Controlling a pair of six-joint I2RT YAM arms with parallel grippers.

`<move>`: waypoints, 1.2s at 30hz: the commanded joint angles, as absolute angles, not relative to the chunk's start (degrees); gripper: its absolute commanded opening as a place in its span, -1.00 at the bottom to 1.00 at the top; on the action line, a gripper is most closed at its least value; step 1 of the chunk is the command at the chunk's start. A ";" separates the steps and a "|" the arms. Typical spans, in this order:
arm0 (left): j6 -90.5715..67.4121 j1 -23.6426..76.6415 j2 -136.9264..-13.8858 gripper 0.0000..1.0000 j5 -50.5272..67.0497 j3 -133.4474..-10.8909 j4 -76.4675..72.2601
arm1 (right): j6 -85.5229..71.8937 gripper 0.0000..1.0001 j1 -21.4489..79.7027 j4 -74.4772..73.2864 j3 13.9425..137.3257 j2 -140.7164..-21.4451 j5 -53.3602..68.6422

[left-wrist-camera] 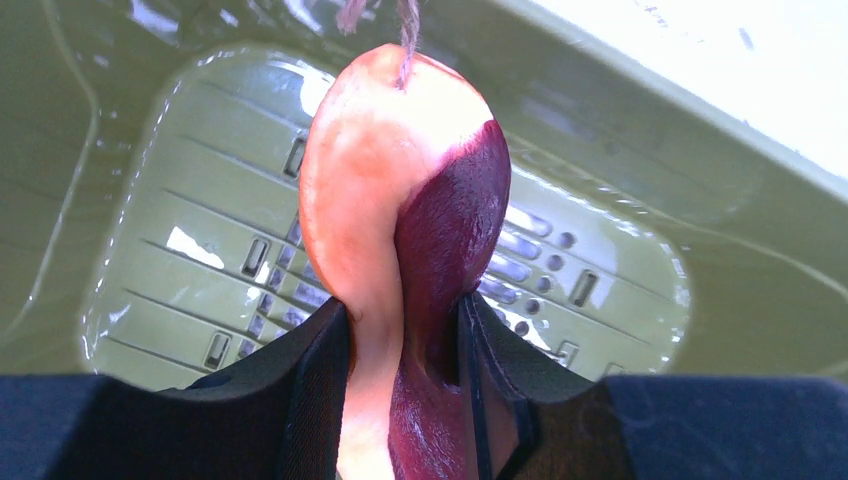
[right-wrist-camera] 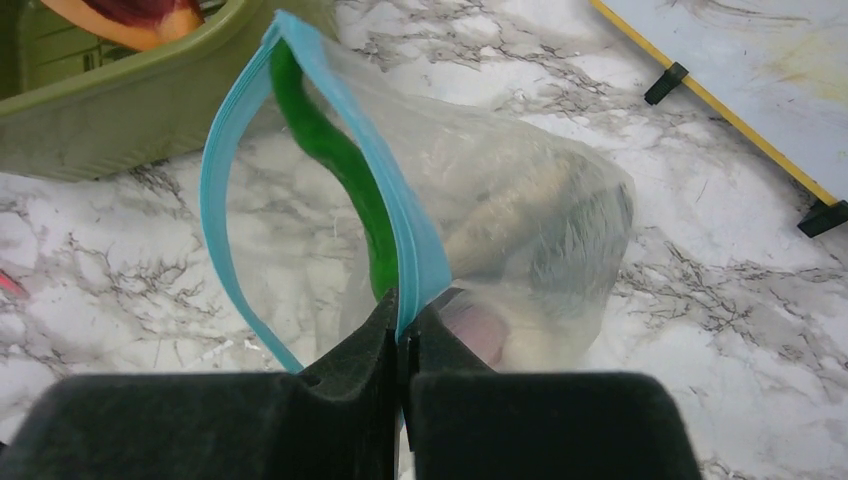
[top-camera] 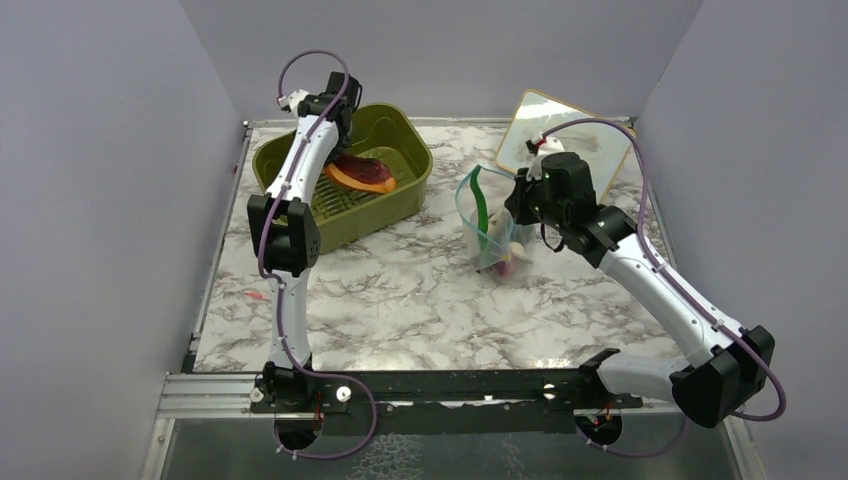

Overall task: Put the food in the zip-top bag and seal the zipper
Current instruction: Pick up the fake food from the bin.

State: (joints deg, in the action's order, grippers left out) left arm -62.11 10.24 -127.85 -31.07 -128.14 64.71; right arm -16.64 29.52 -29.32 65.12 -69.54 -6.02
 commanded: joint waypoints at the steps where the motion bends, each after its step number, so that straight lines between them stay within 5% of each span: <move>1: -57.40 11.98 -124.14 -0.60 -37.40 -133.71 62.63 | -19.92 -0.98 29.18 -26.95 67.66 -67.72 -4.78; 14: -42.05 16.09 -116.60 -0.57 -44.49 -137.14 53.99 | -27.23 -0.98 29.18 -35.44 74.58 -70.13 1.76; 22: -28.92 18.70 -111.88 -0.56 -31.85 -138.05 42.59 | -30.77 -0.98 29.18 -41.48 77.27 -68.57 8.66; 32: -28.83 21.87 -86.88 -0.56 -1.86 -93.97 0.46 | -35.23 -0.99 29.16 -36.67 70.47 -63.04 15.91; 36: -33.03 22.48 -83.74 -0.59 9.03 -86.09 -8.03 | -36.67 -0.98 29.17 -33.15 67.43 -57.94 14.53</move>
State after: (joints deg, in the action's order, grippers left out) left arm -29.50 22.15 -86.43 -7.38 -91.81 10.39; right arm -33.95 29.52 -39.35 68.73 -62.63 13.06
